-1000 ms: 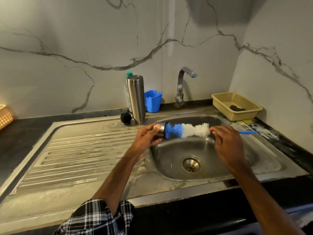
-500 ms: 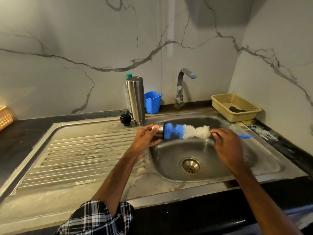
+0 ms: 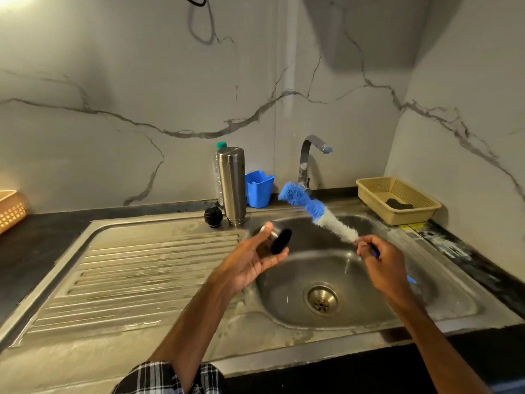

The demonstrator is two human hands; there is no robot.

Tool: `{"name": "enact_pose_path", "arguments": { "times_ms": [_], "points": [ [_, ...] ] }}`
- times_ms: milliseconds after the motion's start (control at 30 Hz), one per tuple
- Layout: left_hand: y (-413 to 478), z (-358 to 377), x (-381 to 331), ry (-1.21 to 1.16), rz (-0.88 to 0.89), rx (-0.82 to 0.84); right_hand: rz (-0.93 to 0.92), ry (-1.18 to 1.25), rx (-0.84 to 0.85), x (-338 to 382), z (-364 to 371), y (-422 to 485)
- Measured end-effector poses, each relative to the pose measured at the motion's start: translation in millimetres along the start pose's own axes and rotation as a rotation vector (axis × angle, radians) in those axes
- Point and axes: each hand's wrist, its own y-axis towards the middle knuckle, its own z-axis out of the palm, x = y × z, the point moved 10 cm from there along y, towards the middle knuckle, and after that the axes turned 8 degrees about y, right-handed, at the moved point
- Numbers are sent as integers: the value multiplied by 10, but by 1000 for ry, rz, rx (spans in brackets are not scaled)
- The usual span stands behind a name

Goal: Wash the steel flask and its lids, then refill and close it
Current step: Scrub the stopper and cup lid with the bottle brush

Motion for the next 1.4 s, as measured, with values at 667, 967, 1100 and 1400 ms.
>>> {"name": "enact_pose_path", "arguments": {
  "times_ms": [667,967,1100,1400],
  "points": [
    [-22,269,-50,942,464,-276,294,494,458,249,1138,-155],
    [-33,416,44,696,303,-66,336,495,315,135,948,-63],
    [-56,427,9,584,301,-23,332,462,264,169,894,-47],
    [71,-336,-161,11,162,-263,101,503,302,274,669,95]
  ]
}}
